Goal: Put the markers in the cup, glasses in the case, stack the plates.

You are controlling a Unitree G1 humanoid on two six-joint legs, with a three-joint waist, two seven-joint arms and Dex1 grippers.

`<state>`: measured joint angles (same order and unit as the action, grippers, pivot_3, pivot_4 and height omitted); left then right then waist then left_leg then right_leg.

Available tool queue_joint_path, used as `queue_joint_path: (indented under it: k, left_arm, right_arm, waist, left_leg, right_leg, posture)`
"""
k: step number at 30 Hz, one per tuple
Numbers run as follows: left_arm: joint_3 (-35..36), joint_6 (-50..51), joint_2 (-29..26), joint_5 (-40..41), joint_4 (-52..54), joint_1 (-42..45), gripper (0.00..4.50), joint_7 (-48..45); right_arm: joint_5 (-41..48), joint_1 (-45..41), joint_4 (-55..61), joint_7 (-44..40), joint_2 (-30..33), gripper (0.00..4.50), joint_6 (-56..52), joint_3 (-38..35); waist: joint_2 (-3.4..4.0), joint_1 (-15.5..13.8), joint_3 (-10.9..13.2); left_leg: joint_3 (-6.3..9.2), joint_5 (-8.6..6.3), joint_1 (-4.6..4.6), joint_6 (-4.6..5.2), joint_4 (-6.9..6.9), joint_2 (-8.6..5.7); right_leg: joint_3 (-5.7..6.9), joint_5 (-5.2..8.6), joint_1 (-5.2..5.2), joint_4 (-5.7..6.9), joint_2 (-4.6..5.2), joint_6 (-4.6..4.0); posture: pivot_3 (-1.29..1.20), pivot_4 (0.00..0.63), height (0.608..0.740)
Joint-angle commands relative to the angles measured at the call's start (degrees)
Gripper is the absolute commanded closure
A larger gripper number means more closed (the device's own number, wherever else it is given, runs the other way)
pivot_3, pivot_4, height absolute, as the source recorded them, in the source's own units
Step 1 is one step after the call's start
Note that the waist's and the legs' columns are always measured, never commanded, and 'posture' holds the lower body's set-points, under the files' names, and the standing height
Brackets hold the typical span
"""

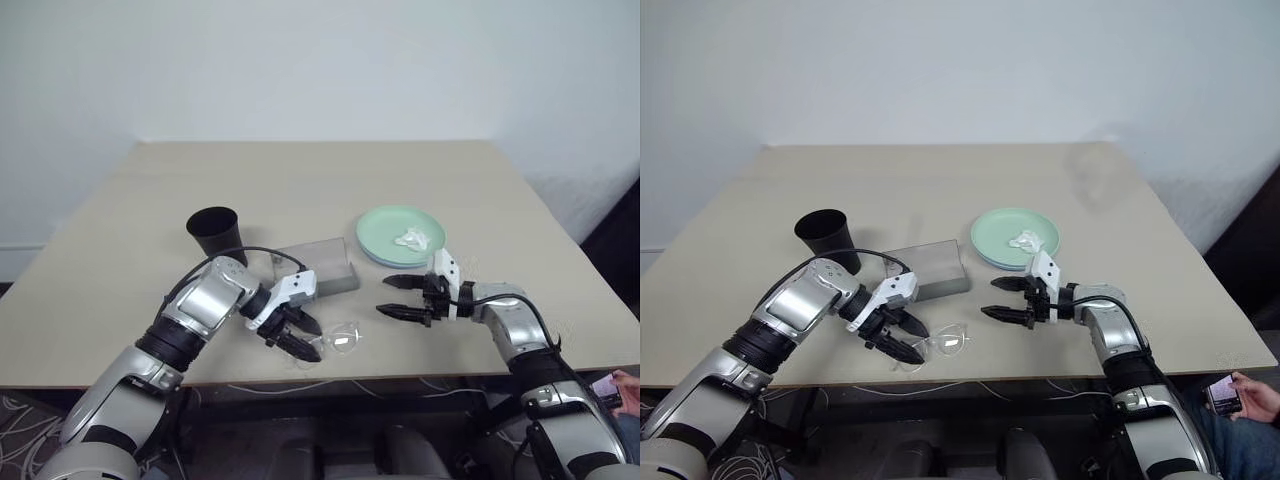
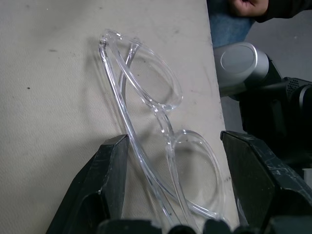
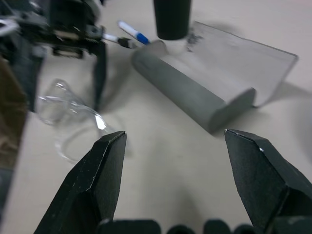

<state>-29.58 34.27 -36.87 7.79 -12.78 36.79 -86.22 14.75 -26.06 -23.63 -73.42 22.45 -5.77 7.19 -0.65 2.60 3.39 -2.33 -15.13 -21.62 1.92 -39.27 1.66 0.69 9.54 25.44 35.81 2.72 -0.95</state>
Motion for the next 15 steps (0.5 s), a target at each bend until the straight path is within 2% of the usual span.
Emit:
queue_joint_path:
  k: [1, 6, 7, 10, 15]
  left_arm:
    - [1.00, -0.64, 0.35, -0.24, -0.15, 1.89, 1.34, 0.15]
    - [1.10, -0.90, 0.75, -0.36, -0.76, 2.03, 1.34, 0.24]
    - [1.14, -0.97, 0.92, -0.37, -0.97, 2.11, 1.52, 0.31]
    - [1.34, -1.15, 1.34, -0.39, -1.49, 2.32, 2.22, 0.44]
    - [1.62, -1.85, 1.69, -0.59, -2.05, 2.44, 3.99, 0.89]
  right_arm:
    - [2.93, 0.89, 5.17, -2.71, 1.88, 1.04, -3.01, -0.37]
    - [3.07, 1.88, 7.01, -3.03, 2.48, 1.04, -4.49, -0.05]
    - [2.89, 1.86, 6.95, -2.88, 2.40, 1.02, -4.46, 0.03]
    - [2.60, 1.63, 6.64, -2.43, 2.23, 1.00, -4.34, 0.15]
    - [2.23, 1.11, 5.86, -1.97, 2.10, 1.00, -3.94, 0.32]
  waist:
    - [0.00, -0.01, 0.00]
    - [-0.01, 0.03, -0.01]
    - [-0.02, 0.02, -0.01]
    - [-0.02, 0.02, -0.01]
    - [-0.03, -0.03, -0.01]
  left_leg:
    - [-0.01, 0.00, 0.00, 0.00, -0.01, 0.00]
    - [-0.02, 0.00, 0.01, 0.00, -0.10, 0.00]
    - [-0.02, 0.00, 0.01, 0.01, -0.11, 0.00]
    - [-0.02, 0.01, 0.01, 0.02, -0.14, 0.00]
    - [-0.01, 0.01, -0.01, 0.02, -0.14, 0.00]
  right_leg:
    - [0.00, 0.00, 0.00, -0.01, 0.00, 0.00]
    - [-0.01, 0.05, -0.01, 0.01, 0.01, -0.08]
    - [-0.01, 0.07, -0.01, 0.02, 0.01, -0.12]
    - [0.00, 0.08, -0.02, 0.03, 0.01, -0.13]
    - [0.00, 0.07, -0.02, 0.03, 0.01, -0.11]
  posture:
    - [0.00, 0.000, 0.721]
    - [0.00, 0.000, 0.721]
    - [0.00, 0.000, 0.721]
    - [0.00, 0.000, 0.721]
    - [0.00, 0.000, 0.721]
